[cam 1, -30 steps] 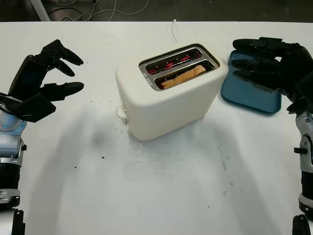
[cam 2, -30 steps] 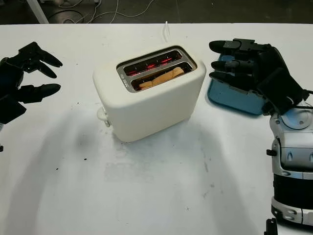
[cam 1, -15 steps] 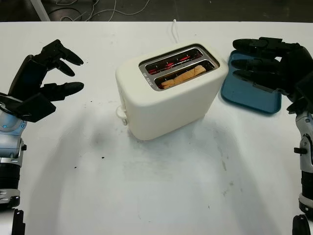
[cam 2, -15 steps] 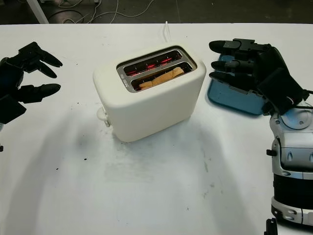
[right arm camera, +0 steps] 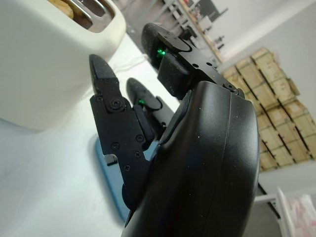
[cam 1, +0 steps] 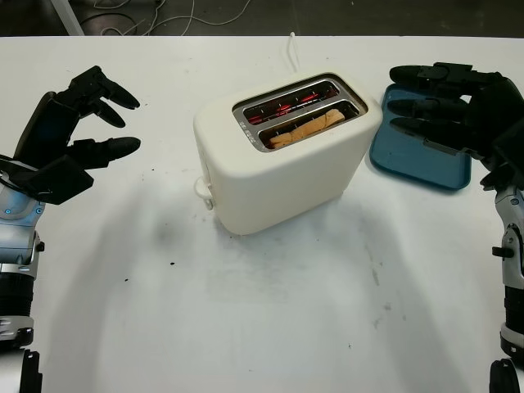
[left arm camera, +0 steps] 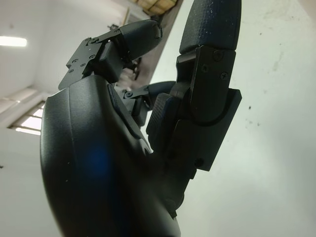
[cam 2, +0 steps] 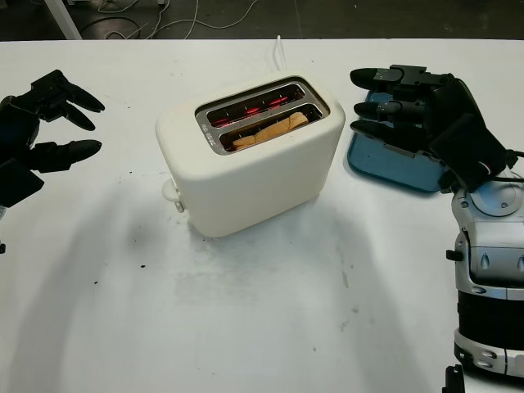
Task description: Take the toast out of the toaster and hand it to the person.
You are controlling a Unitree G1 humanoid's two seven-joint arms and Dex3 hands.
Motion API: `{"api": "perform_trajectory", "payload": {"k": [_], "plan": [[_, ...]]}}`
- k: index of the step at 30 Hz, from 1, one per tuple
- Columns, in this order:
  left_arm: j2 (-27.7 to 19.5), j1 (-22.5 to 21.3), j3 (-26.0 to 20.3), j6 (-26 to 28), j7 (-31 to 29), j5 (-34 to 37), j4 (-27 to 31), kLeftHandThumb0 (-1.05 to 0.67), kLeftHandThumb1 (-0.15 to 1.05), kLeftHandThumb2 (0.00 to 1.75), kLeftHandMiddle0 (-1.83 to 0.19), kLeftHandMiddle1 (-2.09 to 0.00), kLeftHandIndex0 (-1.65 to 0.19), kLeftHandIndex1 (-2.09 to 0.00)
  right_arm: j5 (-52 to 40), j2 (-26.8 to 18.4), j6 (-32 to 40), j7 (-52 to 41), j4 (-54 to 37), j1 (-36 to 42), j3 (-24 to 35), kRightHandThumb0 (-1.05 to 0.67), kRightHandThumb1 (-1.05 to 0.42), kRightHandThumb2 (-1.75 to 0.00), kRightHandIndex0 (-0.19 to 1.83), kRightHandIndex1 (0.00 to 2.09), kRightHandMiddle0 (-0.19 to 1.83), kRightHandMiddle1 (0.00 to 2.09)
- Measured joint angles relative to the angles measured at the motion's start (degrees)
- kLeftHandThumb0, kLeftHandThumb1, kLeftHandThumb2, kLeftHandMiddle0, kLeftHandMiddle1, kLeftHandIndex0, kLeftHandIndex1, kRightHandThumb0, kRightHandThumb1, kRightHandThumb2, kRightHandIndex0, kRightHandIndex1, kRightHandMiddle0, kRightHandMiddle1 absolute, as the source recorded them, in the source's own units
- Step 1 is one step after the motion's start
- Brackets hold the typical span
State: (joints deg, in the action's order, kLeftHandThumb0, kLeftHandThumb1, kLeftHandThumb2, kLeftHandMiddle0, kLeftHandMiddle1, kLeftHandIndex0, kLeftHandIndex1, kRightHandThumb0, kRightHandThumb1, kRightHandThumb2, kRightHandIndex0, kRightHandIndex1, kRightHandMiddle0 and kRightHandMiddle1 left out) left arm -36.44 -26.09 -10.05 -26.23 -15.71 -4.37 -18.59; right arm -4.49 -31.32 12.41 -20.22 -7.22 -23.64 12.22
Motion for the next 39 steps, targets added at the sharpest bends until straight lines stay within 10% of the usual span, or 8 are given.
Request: {"api": "perform_trajectory", "payload": {"k": [39], "plan": [[0.00, 0.00, -0.02, -0.21, 0.02, 0.00, -0.02, -1.05, 0.92, 0.26, -0.42, -1.41, -0.29, -1.32, -0.15, 0.00, 0.00, 0.00, 0.00, 0.00, 0.04, -0.25, -0.81, 0.00, 0.88, 0.02, 0.79, 0.00]]}}
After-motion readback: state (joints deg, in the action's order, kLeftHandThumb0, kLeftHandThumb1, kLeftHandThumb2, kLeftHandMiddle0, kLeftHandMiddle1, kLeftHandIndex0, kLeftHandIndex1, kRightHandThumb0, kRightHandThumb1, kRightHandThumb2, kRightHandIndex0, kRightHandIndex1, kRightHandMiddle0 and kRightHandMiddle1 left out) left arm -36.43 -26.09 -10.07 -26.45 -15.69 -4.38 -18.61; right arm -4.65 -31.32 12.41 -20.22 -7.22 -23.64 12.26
